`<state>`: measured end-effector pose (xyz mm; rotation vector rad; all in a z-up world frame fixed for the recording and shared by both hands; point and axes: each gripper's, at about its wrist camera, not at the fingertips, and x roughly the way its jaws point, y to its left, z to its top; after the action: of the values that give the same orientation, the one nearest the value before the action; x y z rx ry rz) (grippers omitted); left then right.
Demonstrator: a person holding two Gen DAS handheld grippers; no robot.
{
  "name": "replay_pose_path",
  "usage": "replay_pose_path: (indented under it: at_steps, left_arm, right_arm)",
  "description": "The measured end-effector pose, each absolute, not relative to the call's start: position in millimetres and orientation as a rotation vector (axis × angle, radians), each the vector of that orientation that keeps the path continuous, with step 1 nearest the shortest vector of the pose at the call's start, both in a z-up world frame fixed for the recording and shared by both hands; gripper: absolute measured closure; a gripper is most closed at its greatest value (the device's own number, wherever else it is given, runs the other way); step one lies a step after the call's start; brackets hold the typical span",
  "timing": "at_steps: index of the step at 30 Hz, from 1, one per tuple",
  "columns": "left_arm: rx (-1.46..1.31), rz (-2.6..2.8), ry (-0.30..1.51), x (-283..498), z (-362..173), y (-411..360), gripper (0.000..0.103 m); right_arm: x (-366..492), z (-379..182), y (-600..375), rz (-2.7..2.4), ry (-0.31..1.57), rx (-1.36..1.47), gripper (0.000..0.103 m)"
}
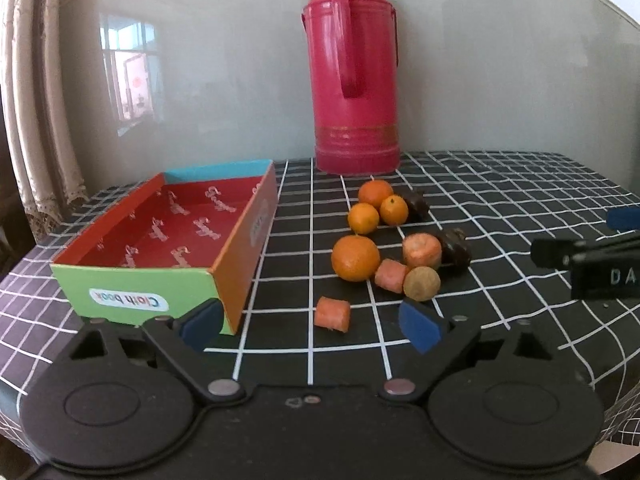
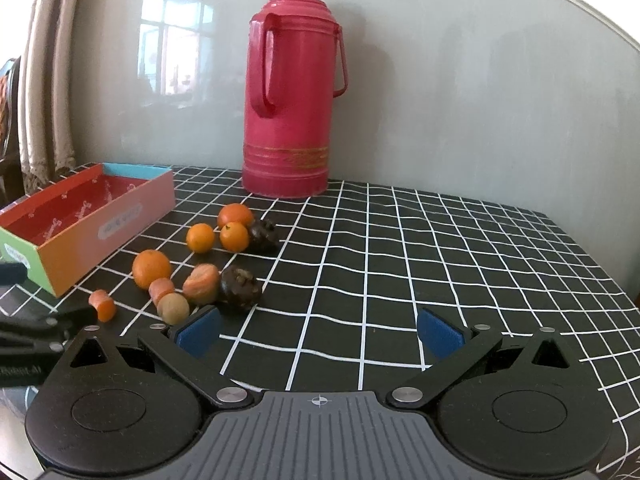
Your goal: Organize fruits
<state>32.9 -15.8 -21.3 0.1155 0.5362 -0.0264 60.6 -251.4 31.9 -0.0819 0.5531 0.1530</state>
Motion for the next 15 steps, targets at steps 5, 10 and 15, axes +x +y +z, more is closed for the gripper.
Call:
replay_pose_path:
  at_steps: [5, 10, 15]
  left_arm:
    - [0.093, -0.029, 0.57, 46, -28, -17, 0.022]
    - [0.105, -0.016, 0.56, 47, -28, -19, 0.022]
    - [0.103, -0.015, 0.548, 41, -24, -17, 0.022]
  right_arm:
    - [71, 30, -255, 0.151, 0.557, -0.07, 0.0]
    - [74, 27, -259, 0.148, 0.57, -0.049, 0.0]
    - [75, 28, -261, 0.144, 0.566, -0.042, 0.0]
